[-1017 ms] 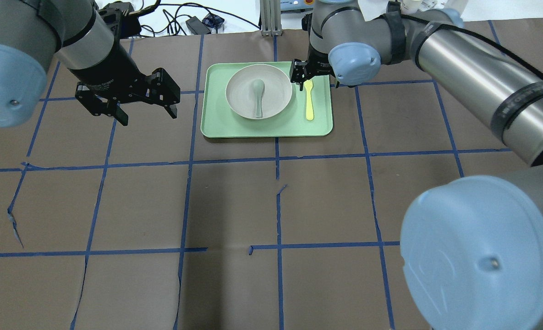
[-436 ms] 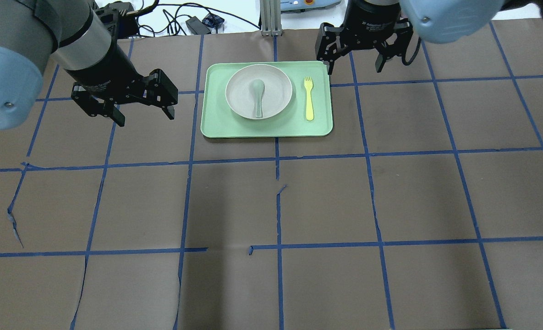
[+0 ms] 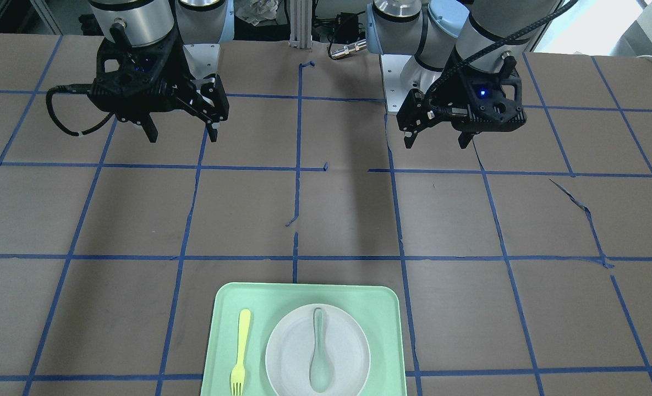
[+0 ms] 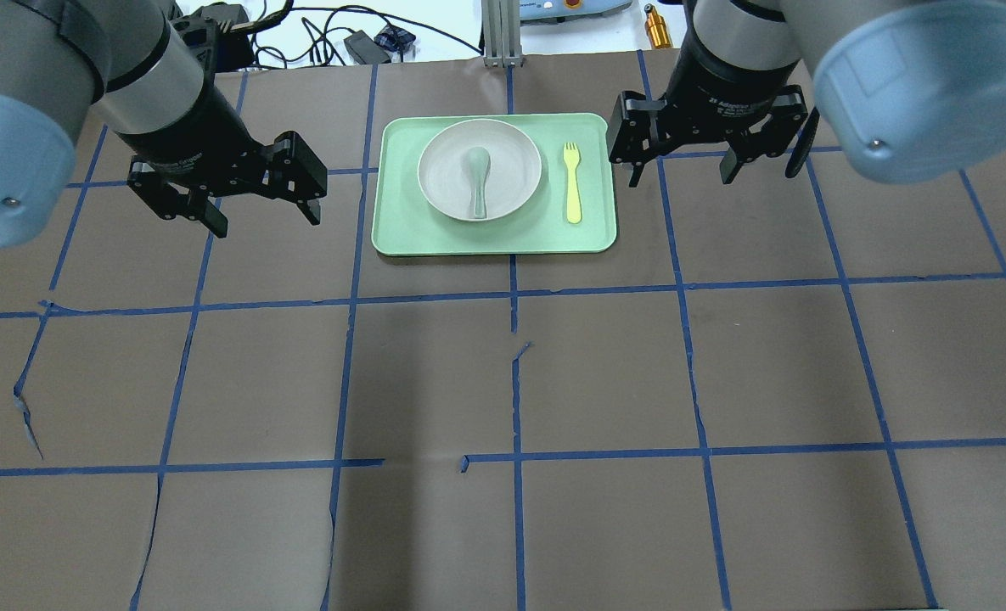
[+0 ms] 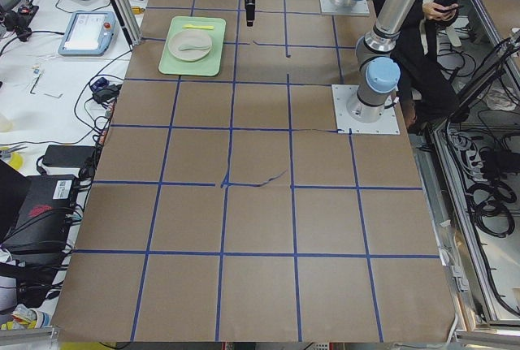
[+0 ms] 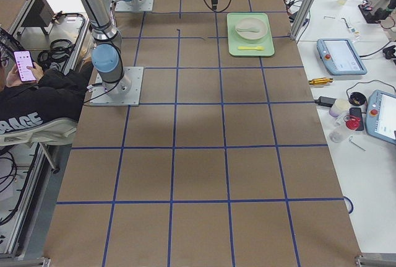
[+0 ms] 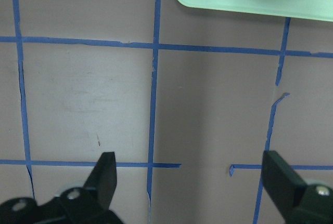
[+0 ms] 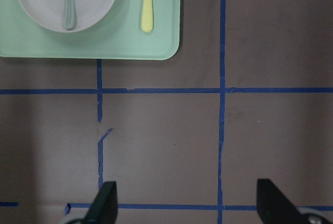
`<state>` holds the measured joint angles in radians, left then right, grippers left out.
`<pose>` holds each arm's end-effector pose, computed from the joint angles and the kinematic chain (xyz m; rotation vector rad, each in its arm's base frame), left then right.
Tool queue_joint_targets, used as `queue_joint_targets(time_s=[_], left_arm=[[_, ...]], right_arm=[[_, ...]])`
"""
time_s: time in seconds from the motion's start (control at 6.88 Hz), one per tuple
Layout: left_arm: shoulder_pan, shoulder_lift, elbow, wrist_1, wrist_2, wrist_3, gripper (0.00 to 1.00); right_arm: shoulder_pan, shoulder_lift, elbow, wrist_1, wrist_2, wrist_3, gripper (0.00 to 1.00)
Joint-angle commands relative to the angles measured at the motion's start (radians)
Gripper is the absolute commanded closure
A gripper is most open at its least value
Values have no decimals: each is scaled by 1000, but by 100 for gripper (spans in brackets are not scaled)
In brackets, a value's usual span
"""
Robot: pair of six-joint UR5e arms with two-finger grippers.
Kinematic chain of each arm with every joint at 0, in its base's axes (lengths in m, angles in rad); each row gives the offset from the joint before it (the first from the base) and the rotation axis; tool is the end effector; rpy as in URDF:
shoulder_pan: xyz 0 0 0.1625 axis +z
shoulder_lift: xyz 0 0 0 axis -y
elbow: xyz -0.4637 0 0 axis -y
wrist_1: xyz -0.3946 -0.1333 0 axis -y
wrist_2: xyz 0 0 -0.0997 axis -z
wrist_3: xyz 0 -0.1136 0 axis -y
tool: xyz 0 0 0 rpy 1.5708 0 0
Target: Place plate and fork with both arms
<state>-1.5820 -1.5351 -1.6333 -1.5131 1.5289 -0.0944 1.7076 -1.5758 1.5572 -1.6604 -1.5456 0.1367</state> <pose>-0.1434 -0.4795 0.5050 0.1278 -3.0952 0.0444 0.2036 -0.4803 0.5314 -0.0023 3.0977 -0.1609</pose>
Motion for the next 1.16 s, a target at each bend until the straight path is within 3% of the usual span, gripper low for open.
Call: queue_joint_targets(time_s=[0.0, 1.02], left_arm=[[-3, 6, -3, 7, 33, -19, 2], [-3, 7, -6, 8, 23, -7, 2]], right_arm=[[-29, -24, 20, -12, 2, 4, 0], [-23, -4, 12, -15, -11, 17, 0]])
